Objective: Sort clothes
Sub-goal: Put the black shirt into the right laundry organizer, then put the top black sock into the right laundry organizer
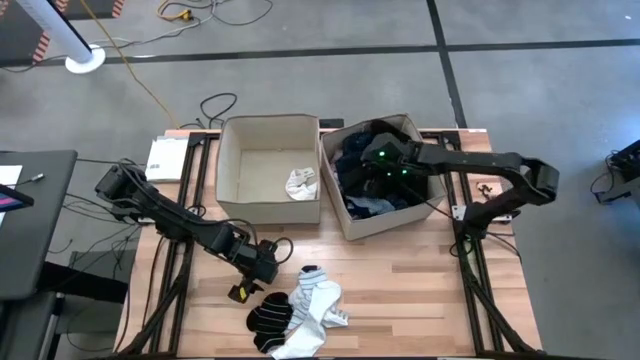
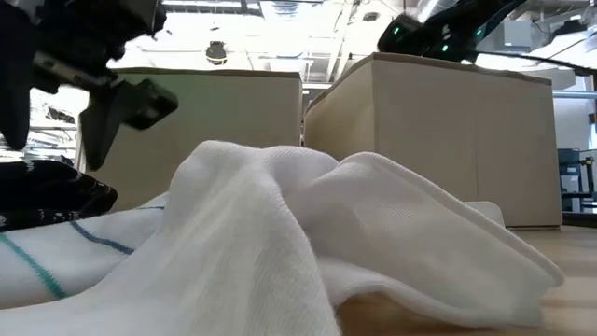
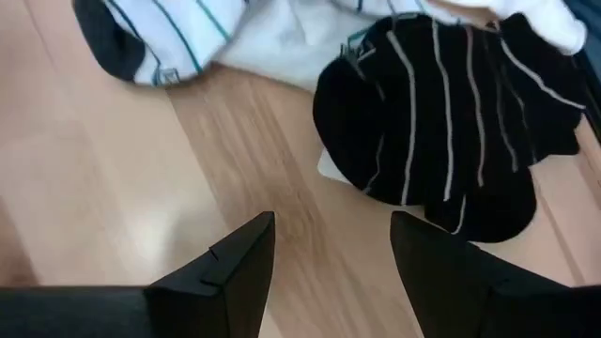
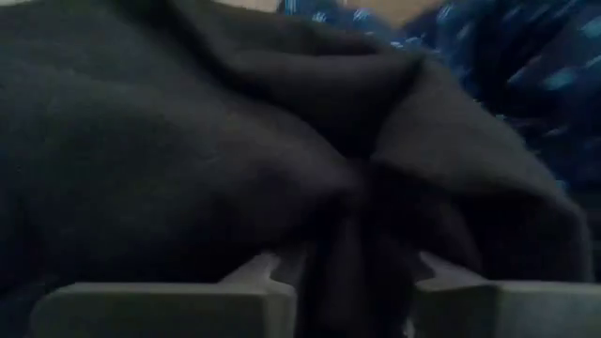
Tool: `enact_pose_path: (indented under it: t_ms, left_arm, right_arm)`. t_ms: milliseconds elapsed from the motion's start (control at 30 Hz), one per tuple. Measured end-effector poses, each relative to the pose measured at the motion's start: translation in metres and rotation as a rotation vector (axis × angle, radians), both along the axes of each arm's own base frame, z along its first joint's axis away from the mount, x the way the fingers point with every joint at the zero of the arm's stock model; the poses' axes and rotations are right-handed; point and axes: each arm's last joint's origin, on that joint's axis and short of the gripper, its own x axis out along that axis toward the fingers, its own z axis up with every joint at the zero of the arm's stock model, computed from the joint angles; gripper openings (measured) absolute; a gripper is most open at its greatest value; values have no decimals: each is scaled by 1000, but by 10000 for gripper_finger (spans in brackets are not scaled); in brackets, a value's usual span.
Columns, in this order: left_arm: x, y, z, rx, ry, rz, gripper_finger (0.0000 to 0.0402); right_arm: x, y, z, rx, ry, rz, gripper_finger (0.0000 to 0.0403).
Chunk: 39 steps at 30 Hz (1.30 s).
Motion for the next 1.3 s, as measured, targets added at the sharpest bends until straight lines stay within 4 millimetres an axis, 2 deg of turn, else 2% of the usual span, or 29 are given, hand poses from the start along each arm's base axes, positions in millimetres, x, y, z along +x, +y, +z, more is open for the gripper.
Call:
enact_pose_path:
  t_ms: [167,367,533,700,833,1067,1300]
  left_arm:
    - [0,-2,-11,-92,-50,-5,208]
    - [3,-9,-13,-207,-187,-64,208]
    - [0,-9,-19,-223,-237,-83,208]
    - [-2,-7,-25,-221,-248,-88,208]
    - [-2,-7,-25,-225,-285,-102,208]
    - [-4,-4,-30,-181,-349,-104,208]
    - [-7,0,-36,-181,-316,-77,208]
  right_arm:
    - [-15,7,30,-39,-110,-13,176]
    - [-31,14,54,-60,-208,-36,280]
    - [-41,18,68,-65,-277,-55,326]
    - [-50,24,81,-62,-354,-74,345]
    - [-50,36,93,-80,-440,-23,348]
    - [-35,69,102,-78,-549,162,345]
    - [-21,109,98,-57,-549,355,345]
